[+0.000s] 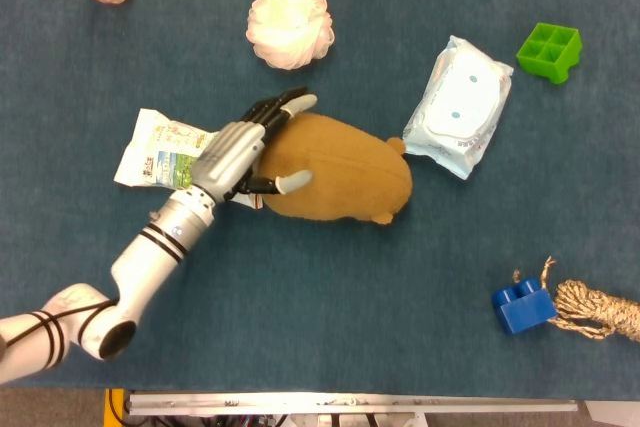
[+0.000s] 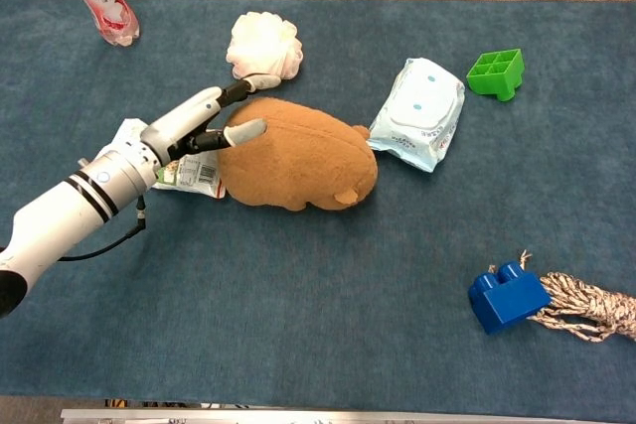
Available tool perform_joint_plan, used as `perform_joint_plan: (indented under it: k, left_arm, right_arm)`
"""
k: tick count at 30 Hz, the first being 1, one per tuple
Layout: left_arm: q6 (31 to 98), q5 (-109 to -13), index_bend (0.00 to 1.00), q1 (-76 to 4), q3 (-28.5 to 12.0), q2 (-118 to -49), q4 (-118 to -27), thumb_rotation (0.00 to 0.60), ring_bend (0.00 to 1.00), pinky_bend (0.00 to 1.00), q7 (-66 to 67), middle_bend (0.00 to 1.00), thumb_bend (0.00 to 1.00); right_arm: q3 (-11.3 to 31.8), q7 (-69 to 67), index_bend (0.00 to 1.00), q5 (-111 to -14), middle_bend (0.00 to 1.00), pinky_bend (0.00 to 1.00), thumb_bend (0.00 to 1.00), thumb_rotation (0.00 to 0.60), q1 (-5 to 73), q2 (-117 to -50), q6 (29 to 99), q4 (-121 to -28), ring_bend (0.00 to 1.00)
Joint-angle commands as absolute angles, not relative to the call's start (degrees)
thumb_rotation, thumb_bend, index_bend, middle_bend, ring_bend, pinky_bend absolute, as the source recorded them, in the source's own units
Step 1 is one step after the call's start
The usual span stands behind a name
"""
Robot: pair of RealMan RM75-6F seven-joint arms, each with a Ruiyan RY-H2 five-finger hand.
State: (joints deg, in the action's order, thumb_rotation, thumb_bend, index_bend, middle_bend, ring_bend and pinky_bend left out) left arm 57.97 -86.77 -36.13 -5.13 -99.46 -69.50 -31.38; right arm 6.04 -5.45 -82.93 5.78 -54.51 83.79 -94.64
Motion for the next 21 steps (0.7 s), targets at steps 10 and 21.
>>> perform_joint_plan:
  k: [10,21]
  left_arm:
    - [61.96,-86.87,0.00,-33.56,-2.80,-102.30,-67.01,0.148,0.04,0.00,-31.47,0.02,0.10]
    - [63.82,-85.90,0.00,-33.05,-4.44,-99.50,-69.17,0.149,0.04,0.00,-31.08,0.02,0.10]
  right_arm:
    - [5.97,-5.48,0.25,-82.88,0.28,0.17,0.04,0.600,5.61,-54.71,83.63,-94.56,0.17]
    - [6.03,-5.69,0.25,-83.04,0.28,0.17,0.04,0.600,5.66,-54.81,83.50,-94.39,0.17]
